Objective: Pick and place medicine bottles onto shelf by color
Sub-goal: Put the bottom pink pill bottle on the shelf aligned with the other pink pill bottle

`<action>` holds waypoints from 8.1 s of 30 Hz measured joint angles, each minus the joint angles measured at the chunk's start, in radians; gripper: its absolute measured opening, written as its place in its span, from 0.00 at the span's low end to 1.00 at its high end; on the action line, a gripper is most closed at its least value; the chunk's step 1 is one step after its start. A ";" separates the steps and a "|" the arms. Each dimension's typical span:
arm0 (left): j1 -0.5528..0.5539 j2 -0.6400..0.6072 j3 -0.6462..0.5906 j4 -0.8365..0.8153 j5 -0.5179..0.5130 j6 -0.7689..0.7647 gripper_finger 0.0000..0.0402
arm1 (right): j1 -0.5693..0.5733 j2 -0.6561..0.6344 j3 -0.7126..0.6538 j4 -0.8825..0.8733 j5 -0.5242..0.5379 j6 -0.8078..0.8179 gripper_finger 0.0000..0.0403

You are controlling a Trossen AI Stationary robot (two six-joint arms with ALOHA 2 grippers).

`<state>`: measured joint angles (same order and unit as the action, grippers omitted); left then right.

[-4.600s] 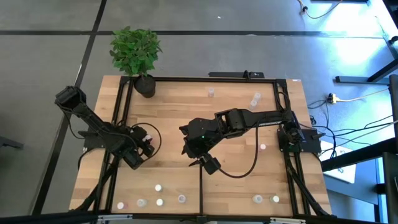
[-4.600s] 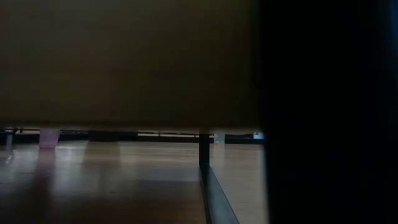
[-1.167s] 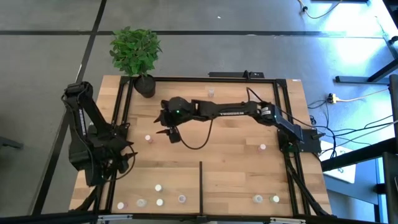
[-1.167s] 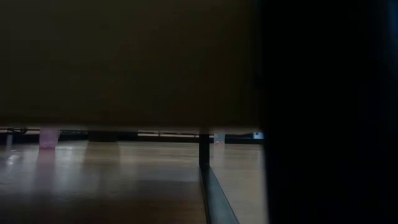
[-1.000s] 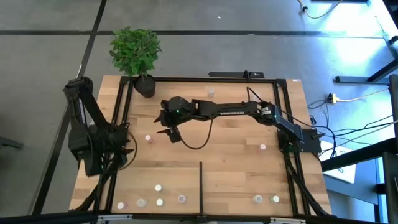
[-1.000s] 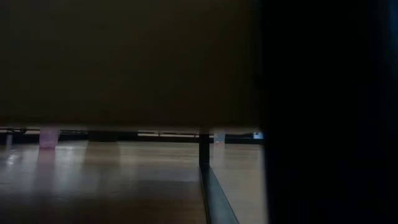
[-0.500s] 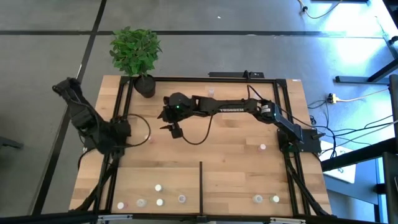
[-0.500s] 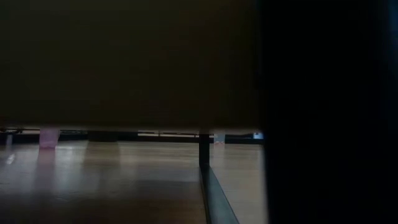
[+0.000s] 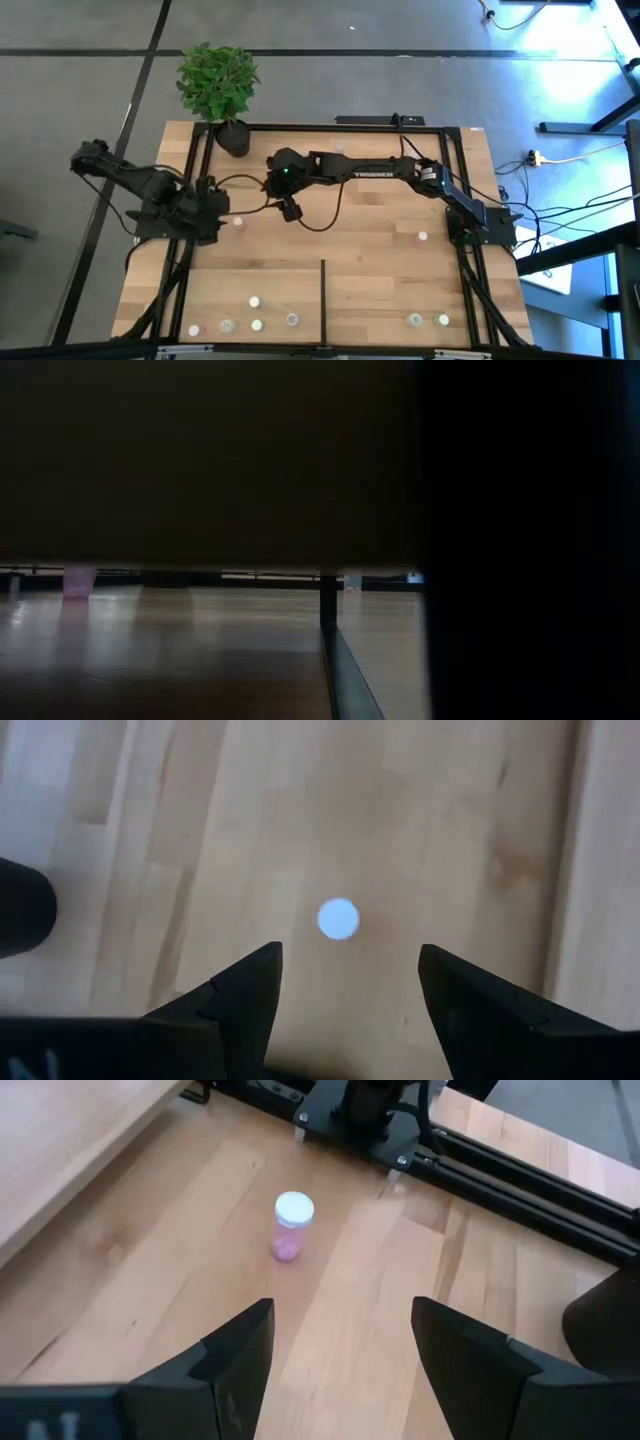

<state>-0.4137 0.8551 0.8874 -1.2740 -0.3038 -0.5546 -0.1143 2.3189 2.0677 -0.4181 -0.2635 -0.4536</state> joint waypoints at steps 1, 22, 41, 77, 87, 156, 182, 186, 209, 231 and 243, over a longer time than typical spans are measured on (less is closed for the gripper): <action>0.023 0.006 -0.003 0.011 0.010 0.021 0.57 | 0.000 -0.005 0.009 -0.018 0.000 -0.001 0.59; 0.244 0.030 -0.282 0.312 0.195 0.201 0.57 | 0.000 -0.052 0.033 -0.193 0.000 -0.001 0.59; 0.303 0.166 -0.299 0.371 0.191 0.145 0.57 | 0.000 -0.052 0.033 -0.195 0.000 -0.001 0.59; 0.302 0.239 -0.344 0.422 0.176 0.094 0.50 | 0.001 -0.050 0.032 -0.195 0.000 0.004 0.59; 0.302 0.239 -0.344 0.423 0.191 0.091 0.26 | 0.001 -0.050 0.032 -0.195 0.000 0.004 0.59; -0.727 0.375 -0.014 0.369 0.175 -0.714 0.21 | 0.020 -0.050 0.032 -0.228 -0.226 -0.106 0.59; -0.769 0.418 -0.014 0.333 0.167 -0.835 0.21 | 0.020 -0.050 0.032 -0.229 -0.226 -0.105 0.59; -0.781 0.418 -0.014 0.333 0.165 -0.851 0.21 | 0.020 -0.050 0.032 -0.229 -0.226 -0.105 0.59; -0.801 0.483 0.008 0.384 0.160 -0.879 0.23 | 0.020 -0.050 0.032 -0.230 -0.226 -0.105 0.59; -0.801 0.483 0.009 0.377 0.165 -0.905 0.47 | 0.020 -0.050 0.032 -0.230 -0.226 -0.105 0.59; -0.801 0.436 0.009 0.400 0.172 -0.910 0.58 | 0.020 -0.050 0.032 -0.229 -0.226 -0.105 0.59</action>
<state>-1.2144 1.2908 0.8963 -0.8738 -0.1322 -1.4643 -0.0940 2.2688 2.1002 -0.6476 -0.4892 -0.5589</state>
